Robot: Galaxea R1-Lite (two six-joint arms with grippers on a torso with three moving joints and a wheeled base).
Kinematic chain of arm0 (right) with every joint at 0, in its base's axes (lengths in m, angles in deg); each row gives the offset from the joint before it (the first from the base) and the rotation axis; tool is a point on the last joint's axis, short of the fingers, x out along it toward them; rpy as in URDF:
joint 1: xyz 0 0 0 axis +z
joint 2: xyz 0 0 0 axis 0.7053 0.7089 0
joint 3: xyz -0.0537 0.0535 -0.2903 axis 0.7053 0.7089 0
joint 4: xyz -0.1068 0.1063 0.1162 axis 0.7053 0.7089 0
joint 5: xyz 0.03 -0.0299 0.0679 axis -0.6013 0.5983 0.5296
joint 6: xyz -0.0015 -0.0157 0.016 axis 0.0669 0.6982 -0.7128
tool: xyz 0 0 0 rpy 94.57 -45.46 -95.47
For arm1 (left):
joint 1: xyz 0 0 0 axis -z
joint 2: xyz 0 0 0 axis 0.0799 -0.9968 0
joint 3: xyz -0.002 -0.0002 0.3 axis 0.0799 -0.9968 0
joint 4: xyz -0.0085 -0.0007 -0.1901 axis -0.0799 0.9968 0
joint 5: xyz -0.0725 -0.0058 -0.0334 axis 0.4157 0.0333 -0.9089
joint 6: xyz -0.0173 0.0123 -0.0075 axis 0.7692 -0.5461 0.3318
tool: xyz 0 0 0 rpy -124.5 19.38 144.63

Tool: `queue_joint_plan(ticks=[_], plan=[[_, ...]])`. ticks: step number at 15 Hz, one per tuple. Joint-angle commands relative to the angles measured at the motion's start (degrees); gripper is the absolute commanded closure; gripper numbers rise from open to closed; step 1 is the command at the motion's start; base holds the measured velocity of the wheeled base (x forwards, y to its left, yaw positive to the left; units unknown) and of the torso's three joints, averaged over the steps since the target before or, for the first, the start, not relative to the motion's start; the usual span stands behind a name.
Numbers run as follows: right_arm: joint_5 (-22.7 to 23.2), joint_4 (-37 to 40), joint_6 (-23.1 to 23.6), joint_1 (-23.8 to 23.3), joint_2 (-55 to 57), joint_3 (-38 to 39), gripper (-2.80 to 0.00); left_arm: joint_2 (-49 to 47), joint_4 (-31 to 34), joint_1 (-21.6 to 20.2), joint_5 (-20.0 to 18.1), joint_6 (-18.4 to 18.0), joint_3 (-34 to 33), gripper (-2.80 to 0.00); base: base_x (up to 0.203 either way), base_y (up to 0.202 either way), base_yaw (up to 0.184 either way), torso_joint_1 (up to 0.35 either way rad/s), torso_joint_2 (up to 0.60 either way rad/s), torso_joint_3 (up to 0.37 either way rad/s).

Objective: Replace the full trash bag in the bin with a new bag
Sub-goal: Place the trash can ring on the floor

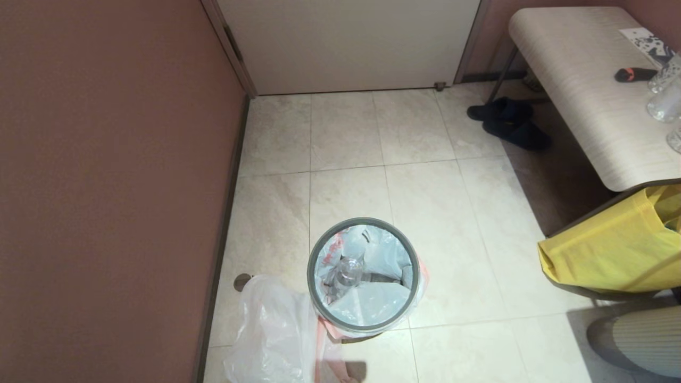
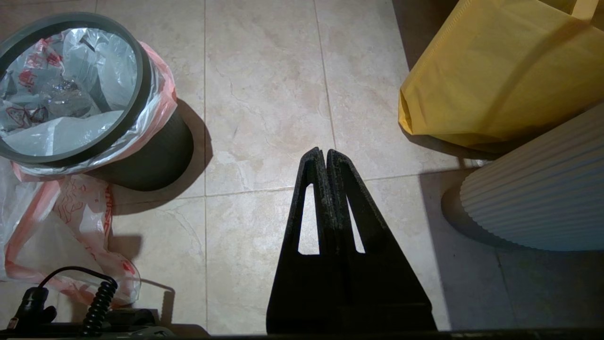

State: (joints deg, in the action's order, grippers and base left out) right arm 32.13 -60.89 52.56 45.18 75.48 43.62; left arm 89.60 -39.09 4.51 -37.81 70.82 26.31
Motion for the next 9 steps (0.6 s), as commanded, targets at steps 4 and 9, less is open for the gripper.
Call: queue_joint_plan(ticks=[4,9], plan=[[0.0,-0.07,-0.01,0.02,0.07,0.0,0.0,0.02,0.02,-0.01,0.0,0.03,0.0,0.0,0.0,0.0,0.0,0.0,0.0,0.0],[-0.01,0.01,0.28,0.02,0.05,0.0,0.0,0.02,0.02,-0.01,0.0,0.03,0.0,0.0,0.0,0.0,0.0,0.0,0.0,0.0]])
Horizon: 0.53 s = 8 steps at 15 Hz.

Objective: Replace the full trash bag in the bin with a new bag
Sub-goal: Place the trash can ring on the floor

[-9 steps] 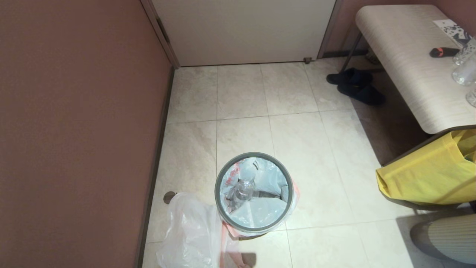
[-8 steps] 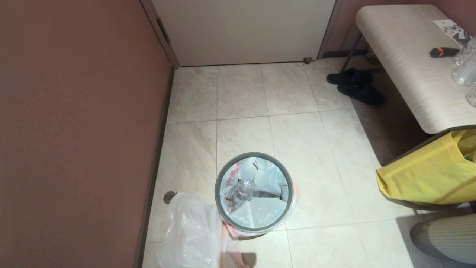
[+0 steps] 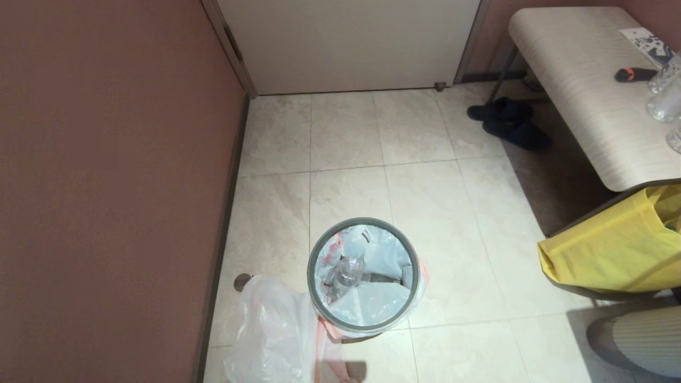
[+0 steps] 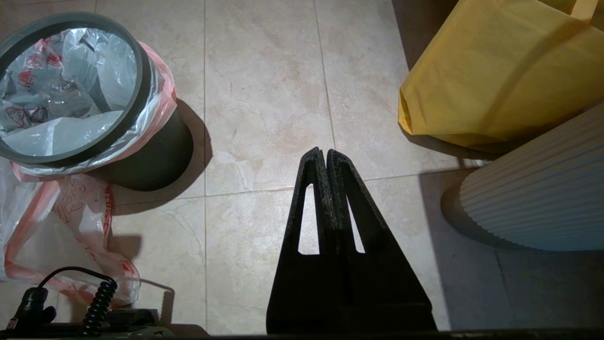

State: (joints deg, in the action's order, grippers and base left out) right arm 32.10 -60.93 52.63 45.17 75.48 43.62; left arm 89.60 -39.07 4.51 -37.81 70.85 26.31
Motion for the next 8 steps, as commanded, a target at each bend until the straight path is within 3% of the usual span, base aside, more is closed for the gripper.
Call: queue_joint_plan(ticks=[1,5,8], plan=[[0.03,0.23,0.75,0.03,0.06,-0.09,0.0,0.01,0.0,-0.01,0.0,0.0,0.0,0.0,0.0,0.0,0.0,0.0,0.0,0.0],[0.28,0.97,0.73,0.03,0.24,-2.62,0.0,-0.05,0.0,-0.01,0.0,0.0,0.0,0.0,0.0,0.0,0.0,0.0,0.0,0.0],[1.47,5.13,0.71,0.03,4.31,-11.48,0.0,-0.06,0.0,-0.01,0.0,0.0,0.0,0.0,0.0,0.0,0.0,0.0,0.0,0.0]])
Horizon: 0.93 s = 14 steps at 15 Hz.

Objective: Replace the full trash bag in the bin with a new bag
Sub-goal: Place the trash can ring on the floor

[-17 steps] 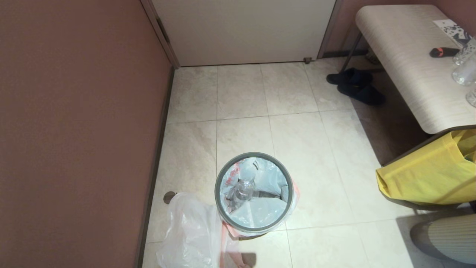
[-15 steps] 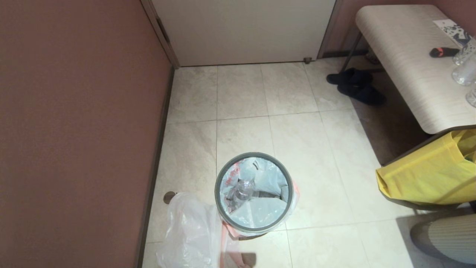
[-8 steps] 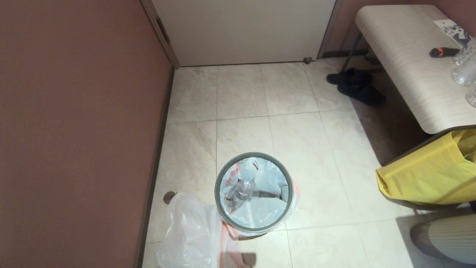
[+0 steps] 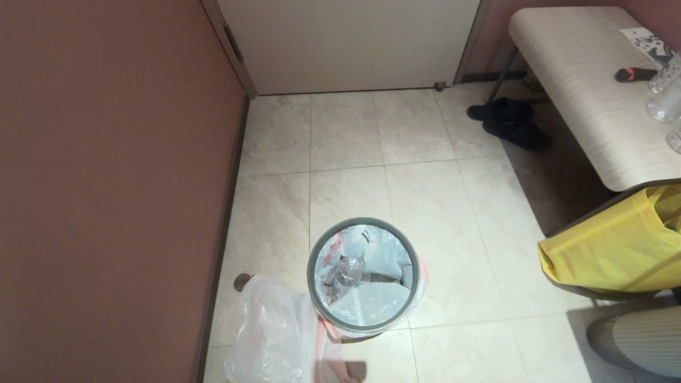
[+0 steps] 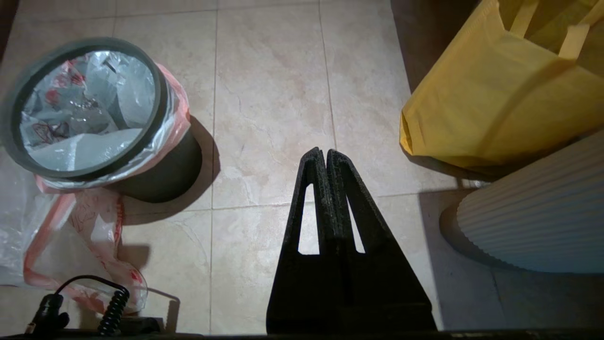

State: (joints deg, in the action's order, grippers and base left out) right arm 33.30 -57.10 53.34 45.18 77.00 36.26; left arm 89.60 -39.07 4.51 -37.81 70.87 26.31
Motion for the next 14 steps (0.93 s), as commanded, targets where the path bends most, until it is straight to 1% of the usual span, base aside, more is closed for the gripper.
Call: queue_joint_plan(ticks=[1,4,6,10,12,14], plan=[[0.5,2.76,0.02,0.09,5.9,-7.53,0.0,0.02,0.0,-0.01,0.0,-0.01,0.0,0.0,0.0,0.0,0.0,0.0,0.0,0.0],[0.81,4.58,0.32,0.36,17.32,-15.97,0.0,0.02,0.0,-0.01,0.0,-0.01,0.0,0.0,0.0,0.0,0.0,0.0,0.0,0.0],[0.85,4.93,1.09,0.47,26.37,-19.88,0.0,0.02,0.0,-0.01,0.0,-0.01,0.0,0.0,0.0,0.0,0.0,0.0,0.0,0.0],[0.66,5.07,2.26,1.18,47.37,-28.49,0.0,0.02,0.0,-0.01,0.0,-0.01,0.0,0.0,0.0,0.0,0.0,0.0,0.0,0.0],[-0.88,4.47,2.2,4.3,57.81,-32.46,0.0,0.01,0.0,-0.01,0.0,-0.01,0.0,0.0,0.0,0.0,0.0,0.0,0.0,0.0],[-5.02,1.25,0.0,10.54,67.22,-34.98,0.0,0.02,0.0,-0.01,0.0,-0.01,0.0,0.0,0.0,0.0,0.0,0.0,0.0,0.0]])
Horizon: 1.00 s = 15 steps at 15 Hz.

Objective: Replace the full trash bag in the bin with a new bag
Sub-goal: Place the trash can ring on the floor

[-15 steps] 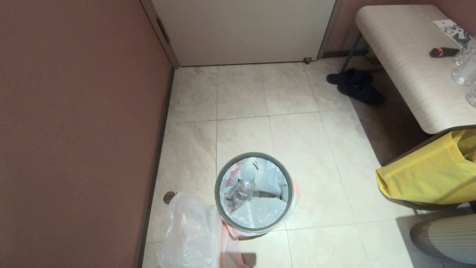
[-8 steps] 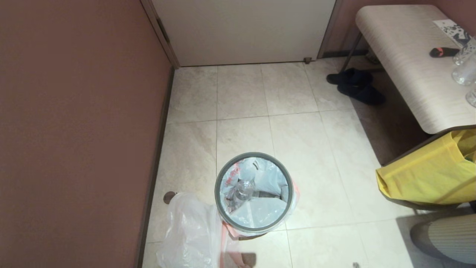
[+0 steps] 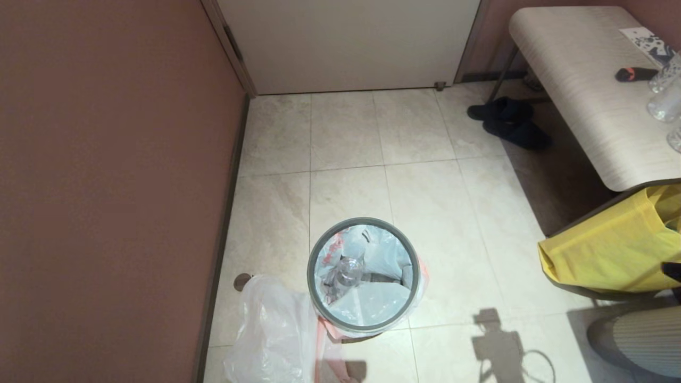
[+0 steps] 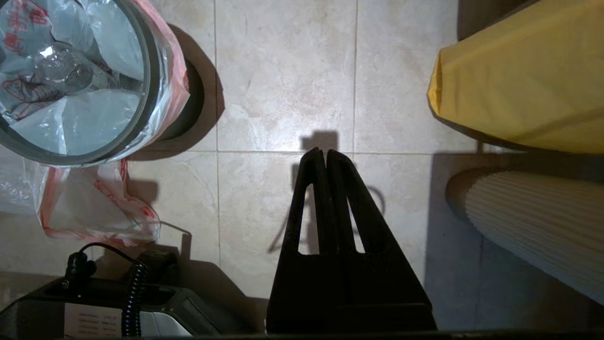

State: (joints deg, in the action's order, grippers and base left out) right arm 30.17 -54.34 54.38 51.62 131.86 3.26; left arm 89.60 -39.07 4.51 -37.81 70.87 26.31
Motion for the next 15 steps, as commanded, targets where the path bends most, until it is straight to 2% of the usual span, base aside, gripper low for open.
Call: queue_joint_plan(ticks=[1,4,8,9,11,12,15], plan=[[-3.77,-3.93,-2.24,6.8,17.79,-2.71,0.0,0.0,0.0,-0.01,0.0,-0.02,0.0,0.0,0.0,0.0,0.0,0.0,0.0,0.0],[-7.5,-11.19,-4.18,12.92,34.39,-6.34,0.0,0.02,0.0,-0.01,0.0,-0.02,0.0,0.0,0.0,0.0,0.0,0.0,0.0,0.0],[-8.35,-16.51,-4.31,18.9,52.88,-15.85,0.0,0.02,0.0,-0.01,0.0,-0.02,0.0,0.0,0.0,0.0,0.0,0.0,0.0,0.0],[-8.39,-17.38,-3.54,19.81,56.37,-19.11,0.0,0.02,0.0,-0.01,0.0,-0.02,0.0,0.0,0.0,0.0,0.0,0.0,0.0,0.0],[-8.45,-18.13,0.82,20.64,59.48,-22.76,0.0,0.02,0.0,-0.01,0.0,-0.02,0.0,0.0,0.0,0.0,0.0,0.0,0.0,0.0],[-8.15,-18.3,2.22,21.08,60.23,-23.87,-2.8,-0.01,0.0,-0.01,0.0,-0.02,0.0,0.0,0.0,0.0,0.0,0.0,0.0,0.0],[-4.61,-19.53,2.67,22.85,63.35,-24.56,-2.8,0.02,0.0,-0.01,0.0,-0.02,0.0,0.0,0.0,0.0,0.0,0.0,0.0,0.0]])
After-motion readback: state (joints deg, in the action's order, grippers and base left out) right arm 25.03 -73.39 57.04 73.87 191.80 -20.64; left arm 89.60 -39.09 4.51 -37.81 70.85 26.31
